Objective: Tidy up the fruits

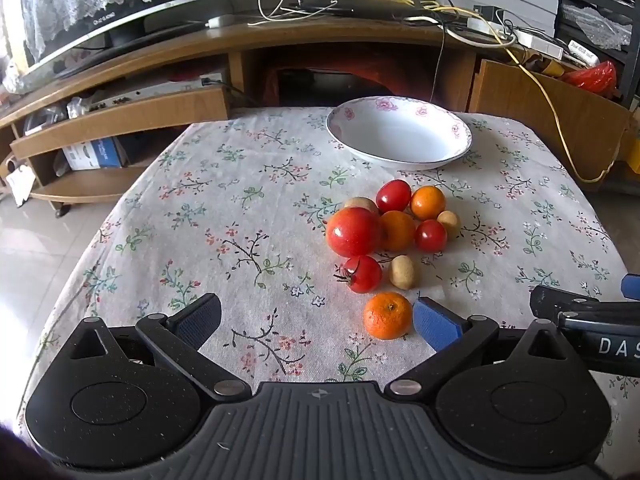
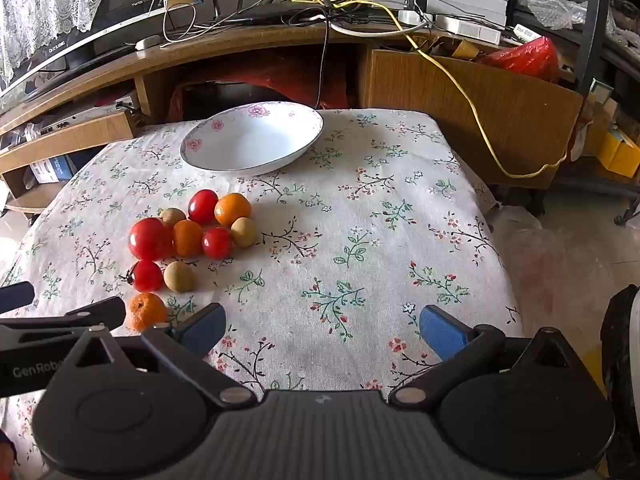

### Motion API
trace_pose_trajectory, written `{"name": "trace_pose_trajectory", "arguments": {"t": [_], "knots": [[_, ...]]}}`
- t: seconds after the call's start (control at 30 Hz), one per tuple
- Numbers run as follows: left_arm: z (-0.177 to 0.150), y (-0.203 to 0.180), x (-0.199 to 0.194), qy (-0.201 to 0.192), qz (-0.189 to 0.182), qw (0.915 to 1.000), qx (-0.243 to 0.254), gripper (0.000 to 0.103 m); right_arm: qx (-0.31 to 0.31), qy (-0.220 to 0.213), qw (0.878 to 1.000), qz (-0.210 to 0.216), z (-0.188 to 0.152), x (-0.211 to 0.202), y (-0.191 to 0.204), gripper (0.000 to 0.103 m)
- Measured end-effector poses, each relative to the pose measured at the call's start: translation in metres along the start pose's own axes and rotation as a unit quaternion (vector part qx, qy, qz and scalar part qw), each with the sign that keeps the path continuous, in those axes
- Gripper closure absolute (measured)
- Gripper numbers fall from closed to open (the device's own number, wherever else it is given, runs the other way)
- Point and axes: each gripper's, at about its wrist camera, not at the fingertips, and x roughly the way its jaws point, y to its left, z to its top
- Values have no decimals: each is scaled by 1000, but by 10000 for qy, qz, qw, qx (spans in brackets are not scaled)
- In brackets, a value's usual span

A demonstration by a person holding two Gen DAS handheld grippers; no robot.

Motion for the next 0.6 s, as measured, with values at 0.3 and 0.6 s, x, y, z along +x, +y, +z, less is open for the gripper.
{"name": "trace_pose_trajectory", "arguments": {"t": [0.3,0.6], "knots": [[-8,1,1,-23,-79,10000,6,0,7,7,10000,8,1,0,0,0],[-1,2,2,58,-68,10000,-44,0,-2,-5,10000,-2,0,-1,0,0]]}}
